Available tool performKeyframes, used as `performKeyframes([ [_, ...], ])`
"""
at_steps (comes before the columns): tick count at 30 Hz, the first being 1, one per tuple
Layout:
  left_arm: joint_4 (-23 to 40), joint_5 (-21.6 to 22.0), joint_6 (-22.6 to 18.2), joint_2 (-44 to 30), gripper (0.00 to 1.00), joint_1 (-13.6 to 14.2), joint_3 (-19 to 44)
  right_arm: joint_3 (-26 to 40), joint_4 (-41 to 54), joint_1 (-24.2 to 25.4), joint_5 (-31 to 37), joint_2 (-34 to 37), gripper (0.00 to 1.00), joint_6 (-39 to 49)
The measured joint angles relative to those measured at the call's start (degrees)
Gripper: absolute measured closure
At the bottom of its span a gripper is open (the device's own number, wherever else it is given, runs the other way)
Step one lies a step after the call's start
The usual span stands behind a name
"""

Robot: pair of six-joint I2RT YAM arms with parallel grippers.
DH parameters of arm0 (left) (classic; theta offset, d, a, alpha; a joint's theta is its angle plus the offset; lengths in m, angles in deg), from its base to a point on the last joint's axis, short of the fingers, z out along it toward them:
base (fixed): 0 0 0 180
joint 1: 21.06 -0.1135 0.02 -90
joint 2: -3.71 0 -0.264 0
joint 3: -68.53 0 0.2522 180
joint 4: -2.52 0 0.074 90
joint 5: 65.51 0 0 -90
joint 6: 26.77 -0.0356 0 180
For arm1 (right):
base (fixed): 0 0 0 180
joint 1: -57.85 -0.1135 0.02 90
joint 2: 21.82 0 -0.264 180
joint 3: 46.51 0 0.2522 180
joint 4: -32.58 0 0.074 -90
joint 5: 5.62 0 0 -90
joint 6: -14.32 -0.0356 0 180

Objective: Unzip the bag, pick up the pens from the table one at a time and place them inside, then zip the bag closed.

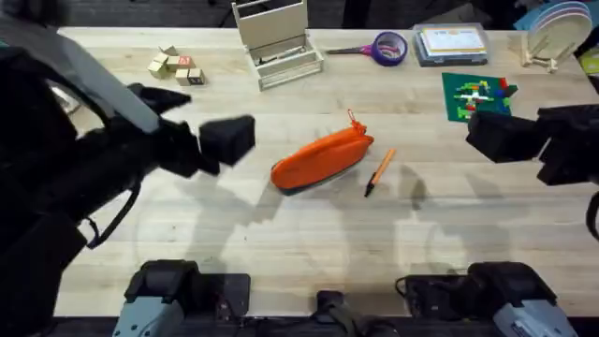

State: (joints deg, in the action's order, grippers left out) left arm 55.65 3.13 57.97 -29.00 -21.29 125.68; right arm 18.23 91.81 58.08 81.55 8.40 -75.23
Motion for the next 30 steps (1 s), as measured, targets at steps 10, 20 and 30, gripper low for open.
performKeyframes([
  [10,12.63,-11.51,-25.39,-0.24,0.007,0.0,0.0,0.0,0.0,0.0,0.0,0.0,0.005,0.0],
  [20,16.98,-13.42,-39.57,-0.24,0.007,0.0,0.0,0.02,0.0,0.0,0.0,0.0,0.004,0.0],
  [30,16.96,-13.42,-41.64,-0.24,0.007,0.0,0.0,0.04,0.0,0.0,0.0,0.02,0.004,0.0],
])
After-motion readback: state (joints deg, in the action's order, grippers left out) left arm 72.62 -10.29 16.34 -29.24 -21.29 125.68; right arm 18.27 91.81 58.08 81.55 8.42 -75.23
